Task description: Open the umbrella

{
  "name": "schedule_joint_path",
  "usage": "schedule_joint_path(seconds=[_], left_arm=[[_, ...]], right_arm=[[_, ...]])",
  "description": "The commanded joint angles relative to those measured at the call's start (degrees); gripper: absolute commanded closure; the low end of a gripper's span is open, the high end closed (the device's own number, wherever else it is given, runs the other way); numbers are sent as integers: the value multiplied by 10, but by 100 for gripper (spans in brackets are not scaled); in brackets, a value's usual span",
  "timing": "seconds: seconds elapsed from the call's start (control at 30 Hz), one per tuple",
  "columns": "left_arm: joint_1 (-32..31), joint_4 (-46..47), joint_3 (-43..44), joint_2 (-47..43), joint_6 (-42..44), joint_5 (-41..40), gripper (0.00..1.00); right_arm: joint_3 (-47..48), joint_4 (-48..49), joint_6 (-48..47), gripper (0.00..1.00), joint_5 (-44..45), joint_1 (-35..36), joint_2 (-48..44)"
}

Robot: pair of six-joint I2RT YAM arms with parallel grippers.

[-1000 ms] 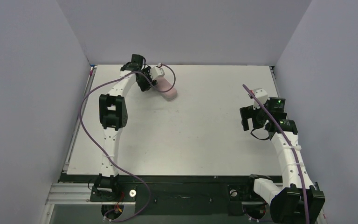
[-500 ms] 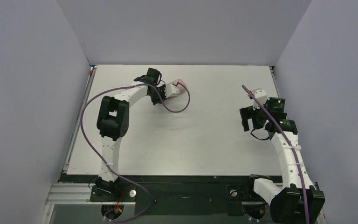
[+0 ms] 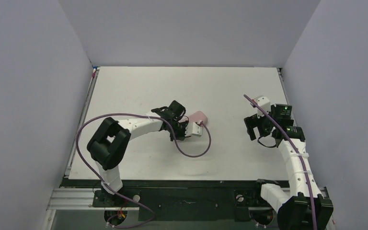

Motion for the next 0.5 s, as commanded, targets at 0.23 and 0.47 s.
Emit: schedule_joint_path(seconds=[0.23,0.47], left_arm=[[-3,109,-98,-163,-152,58,40],[72,238,-196,-320,-376,-18,3]], right_arm=[[-31,8,-93,9,-70,95,-22],[-22,71,-98,8,-44,219,21]])
